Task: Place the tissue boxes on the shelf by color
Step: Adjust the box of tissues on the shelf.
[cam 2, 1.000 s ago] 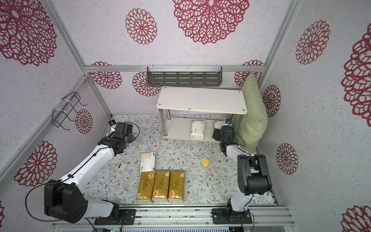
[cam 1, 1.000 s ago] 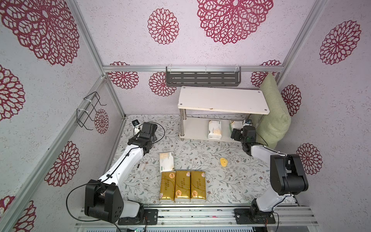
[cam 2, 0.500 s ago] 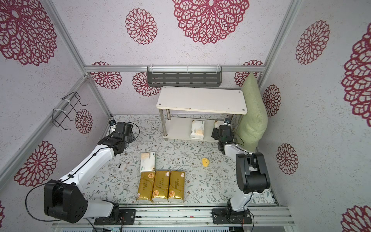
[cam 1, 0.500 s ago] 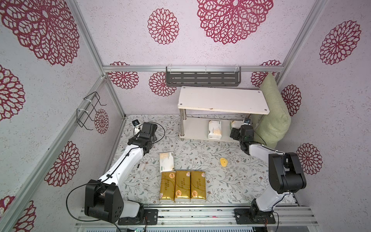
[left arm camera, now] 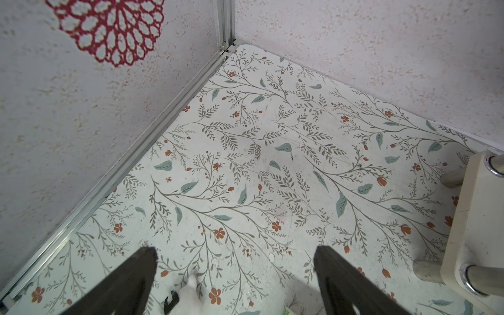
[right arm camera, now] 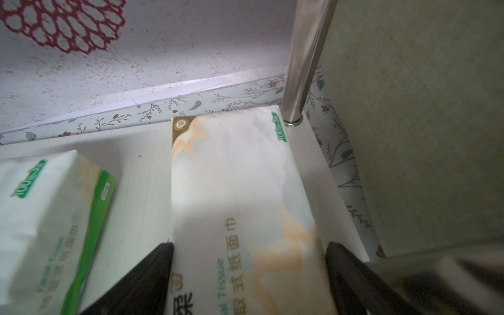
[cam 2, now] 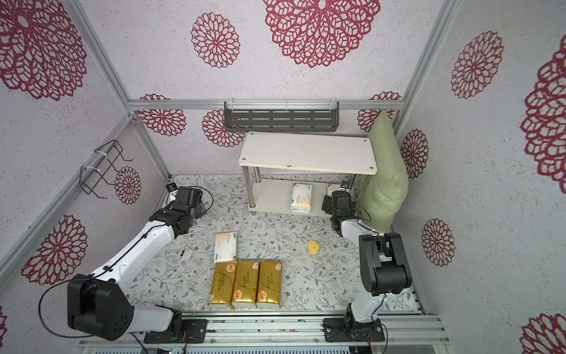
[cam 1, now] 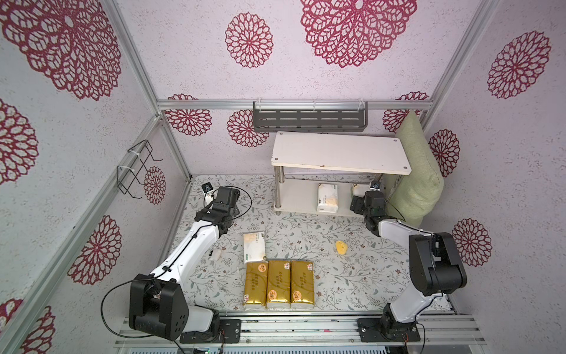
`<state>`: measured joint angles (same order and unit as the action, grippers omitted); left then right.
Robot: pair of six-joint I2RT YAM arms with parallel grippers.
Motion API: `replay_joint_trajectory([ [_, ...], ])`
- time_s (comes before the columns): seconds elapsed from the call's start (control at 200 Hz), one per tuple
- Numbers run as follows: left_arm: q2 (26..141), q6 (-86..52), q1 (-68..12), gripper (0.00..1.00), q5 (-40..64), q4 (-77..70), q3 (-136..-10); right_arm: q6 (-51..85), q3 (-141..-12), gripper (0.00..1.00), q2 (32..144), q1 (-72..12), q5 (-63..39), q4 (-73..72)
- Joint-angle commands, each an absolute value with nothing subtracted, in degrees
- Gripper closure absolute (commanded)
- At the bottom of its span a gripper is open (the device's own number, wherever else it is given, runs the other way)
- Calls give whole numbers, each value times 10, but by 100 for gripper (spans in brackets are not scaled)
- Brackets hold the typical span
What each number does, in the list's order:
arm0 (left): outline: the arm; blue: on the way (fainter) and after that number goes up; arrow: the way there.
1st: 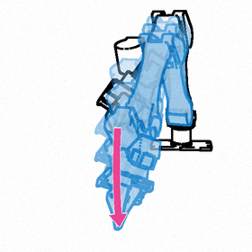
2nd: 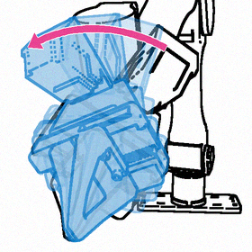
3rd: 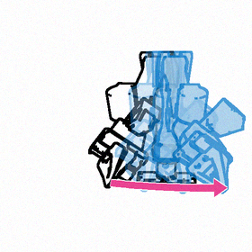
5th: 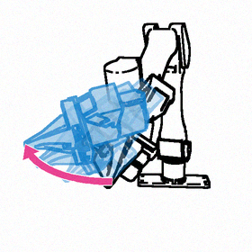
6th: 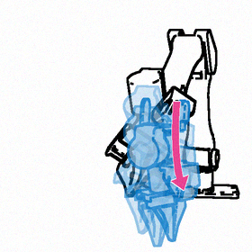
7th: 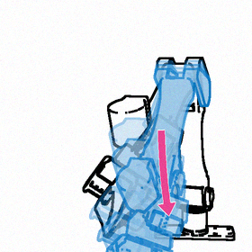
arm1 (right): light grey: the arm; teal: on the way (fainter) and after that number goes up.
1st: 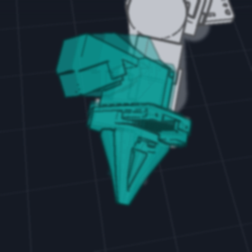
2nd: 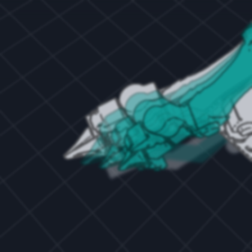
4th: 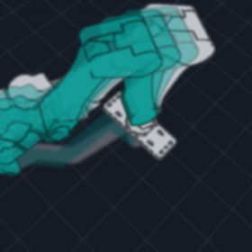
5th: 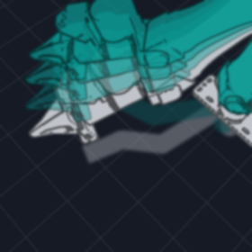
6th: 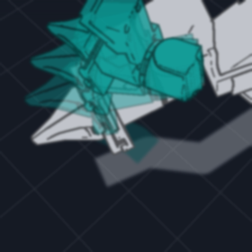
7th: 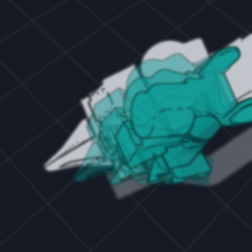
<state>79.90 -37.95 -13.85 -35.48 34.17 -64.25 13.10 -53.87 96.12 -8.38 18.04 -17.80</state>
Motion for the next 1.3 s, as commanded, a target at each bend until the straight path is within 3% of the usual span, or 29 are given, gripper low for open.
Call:
replay_joint_trajectory([
  [0.0, 797, -377, -143, 3, -363, 345, -647, 128, -556, 6, 942, -89, 188, -152],
  [1.296, 800, -379, -144, 3, -362, 340, -642, 63, -547, 8, 916, -83, 159, -127],
])
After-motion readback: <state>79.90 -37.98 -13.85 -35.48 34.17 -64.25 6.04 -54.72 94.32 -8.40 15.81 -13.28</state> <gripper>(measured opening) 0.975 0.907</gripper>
